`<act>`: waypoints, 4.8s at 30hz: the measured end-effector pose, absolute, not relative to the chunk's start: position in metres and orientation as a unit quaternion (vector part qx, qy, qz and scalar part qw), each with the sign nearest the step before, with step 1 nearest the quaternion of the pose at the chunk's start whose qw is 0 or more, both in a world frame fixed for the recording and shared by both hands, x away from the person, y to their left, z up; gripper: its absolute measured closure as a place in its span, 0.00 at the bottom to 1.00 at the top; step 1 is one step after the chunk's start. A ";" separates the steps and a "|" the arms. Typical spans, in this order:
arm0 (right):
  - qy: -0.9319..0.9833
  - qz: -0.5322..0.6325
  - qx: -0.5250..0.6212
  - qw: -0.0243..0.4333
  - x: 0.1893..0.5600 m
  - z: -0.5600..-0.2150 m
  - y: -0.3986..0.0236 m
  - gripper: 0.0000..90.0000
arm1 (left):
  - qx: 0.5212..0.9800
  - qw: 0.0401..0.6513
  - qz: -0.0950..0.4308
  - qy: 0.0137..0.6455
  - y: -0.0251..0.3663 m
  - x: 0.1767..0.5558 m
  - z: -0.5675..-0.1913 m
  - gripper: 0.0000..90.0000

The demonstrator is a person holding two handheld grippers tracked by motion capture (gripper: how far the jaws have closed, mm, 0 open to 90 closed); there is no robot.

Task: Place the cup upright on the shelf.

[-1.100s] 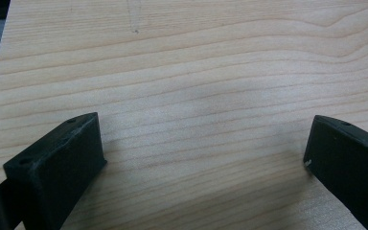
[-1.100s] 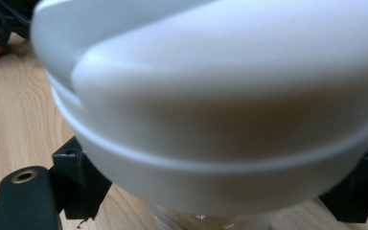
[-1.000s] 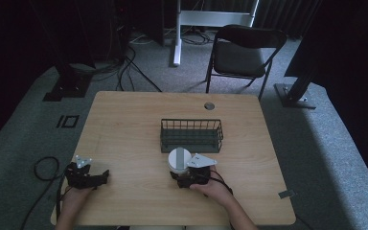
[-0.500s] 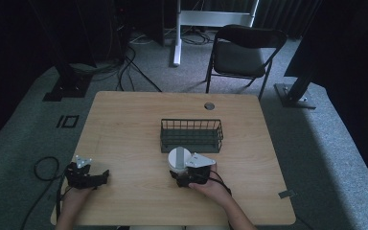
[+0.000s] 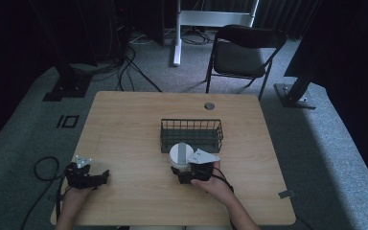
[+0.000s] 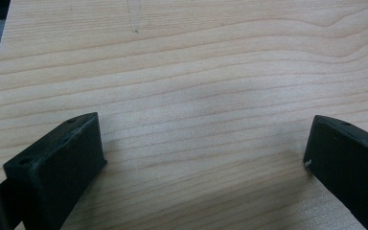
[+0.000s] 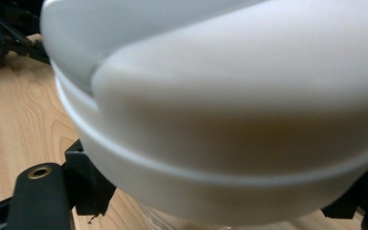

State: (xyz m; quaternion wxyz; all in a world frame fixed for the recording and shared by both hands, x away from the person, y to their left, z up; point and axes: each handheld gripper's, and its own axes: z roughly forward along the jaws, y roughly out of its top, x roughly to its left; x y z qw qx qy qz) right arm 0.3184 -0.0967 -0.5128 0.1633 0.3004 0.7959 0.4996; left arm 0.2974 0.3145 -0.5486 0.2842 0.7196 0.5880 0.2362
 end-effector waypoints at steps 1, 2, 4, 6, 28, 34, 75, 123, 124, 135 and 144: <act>0.793 0.503 0.302 0.165 0.319 -0.511 -0.097 0.21 | 0.720 0.284 0.236 0.588 0.315 0.297 -0.549 0.00; 0.794 0.503 0.299 0.162 0.319 -0.508 -0.097 0.20 | 0.720 0.284 0.236 0.588 0.315 0.297 -0.549 0.00; 0.790 0.509 0.301 0.165 0.319 -0.503 -0.097 0.20 | 0.720 0.284 0.236 0.588 0.315 0.297 -0.549 0.00; 0.787 0.512 0.300 0.167 0.320 -0.498 -0.097 0.20 | 0.720 0.284 0.236 0.588 0.315 0.297 -0.549 0.00; 0.753 0.536 0.315 0.218 0.346 -0.438 -0.106 0.21 | 0.720 0.284 0.236 0.588 0.315 0.297 -0.548 0.00; 0.740 0.526 0.340 0.244 0.357 -0.429 -0.112 0.20 | 0.720 0.284 0.236 0.588 0.315 0.297 -0.548 0.00; 0.687 0.402 0.527 0.298 0.415 -0.468 -0.119 0.20 | 0.720 0.284 0.236 0.588 0.315 0.297 -0.549 0.00; 0.652 0.423 0.541 0.322 0.406 -0.494 -0.120 0.14 | 0.720 0.284 0.236 0.588 0.314 0.297 -0.549 0.00; 0.650 0.428 0.541 0.320 0.405 -0.493 -0.121 0.14 | 0.720 0.284 0.236 0.588 0.314 0.297 -0.549 0.00; 0.661 0.449 0.504 0.326 0.395 -0.485 -0.131 0.14 | 0.719 0.284 0.236 0.588 0.314 0.297 -0.549 0.00; 0.672 0.451 0.490 0.323 0.383 -0.482 -0.141 0.13 | 0.720 0.284 0.236 0.588 0.314 0.297 -0.549 0.00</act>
